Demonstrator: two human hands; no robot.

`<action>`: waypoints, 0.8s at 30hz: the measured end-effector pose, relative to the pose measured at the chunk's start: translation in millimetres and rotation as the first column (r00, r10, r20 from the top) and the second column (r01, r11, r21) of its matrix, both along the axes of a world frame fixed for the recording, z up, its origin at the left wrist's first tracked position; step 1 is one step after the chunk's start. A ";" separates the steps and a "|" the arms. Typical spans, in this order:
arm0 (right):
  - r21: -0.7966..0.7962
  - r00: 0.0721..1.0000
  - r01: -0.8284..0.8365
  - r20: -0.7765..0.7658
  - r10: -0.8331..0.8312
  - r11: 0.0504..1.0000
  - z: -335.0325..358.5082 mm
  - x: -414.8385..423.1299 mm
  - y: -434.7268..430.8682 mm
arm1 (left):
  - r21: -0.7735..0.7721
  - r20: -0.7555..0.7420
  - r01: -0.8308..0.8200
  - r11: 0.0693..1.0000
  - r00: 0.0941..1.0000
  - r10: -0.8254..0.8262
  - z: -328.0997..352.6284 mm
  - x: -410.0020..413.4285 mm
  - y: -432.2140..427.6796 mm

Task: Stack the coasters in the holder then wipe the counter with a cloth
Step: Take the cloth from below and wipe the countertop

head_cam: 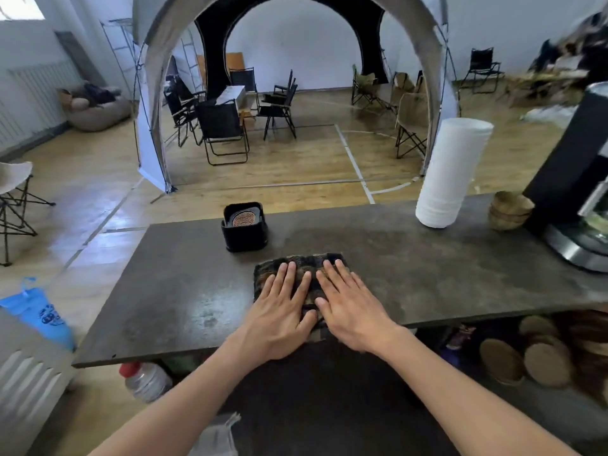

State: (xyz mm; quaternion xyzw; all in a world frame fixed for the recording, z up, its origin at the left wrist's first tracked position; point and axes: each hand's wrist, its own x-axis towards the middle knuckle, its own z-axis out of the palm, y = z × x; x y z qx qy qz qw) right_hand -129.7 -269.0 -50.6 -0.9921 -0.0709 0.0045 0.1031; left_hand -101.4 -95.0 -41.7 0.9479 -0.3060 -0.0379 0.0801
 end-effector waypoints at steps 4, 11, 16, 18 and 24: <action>0.000 0.994 0.107 -0.003 -0.107 0.994 1.1 -14.3 -76.9 | 0.004 -0.032 0.099 0.995 0.995 -0.099 3.1 1.6 -80.4; 0.030 0.958 0.285 -0.052 -0.283 0.958 7.6 -40.0 -192.7 | -0.005 -0.019 0.245 0.970 0.969 -0.245 -1.3 6.8 -207.6; 0.072 0.932 0.359 -0.078 -0.353 0.931 8.1 -44.1 -243.2 | -0.020 -0.028 0.300 0.954 0.953 -0.300 -0.8 11.9 -260.7; 0.092 0.932 0.359 -0.078 -0.353 0.929 5.5 -38.8 -249.3 | -0.026 -0.021 0.311 0.950 0.950 -0.311 -2.1 16.5 -263.7; 0.120 0.946 0.321 -0.093 -0.311 0.940 1.5 -16.1 -245.8 | -0.019 -0.016 0.301 0.953 0.953 -0.302 -3.6 28.7 -252.9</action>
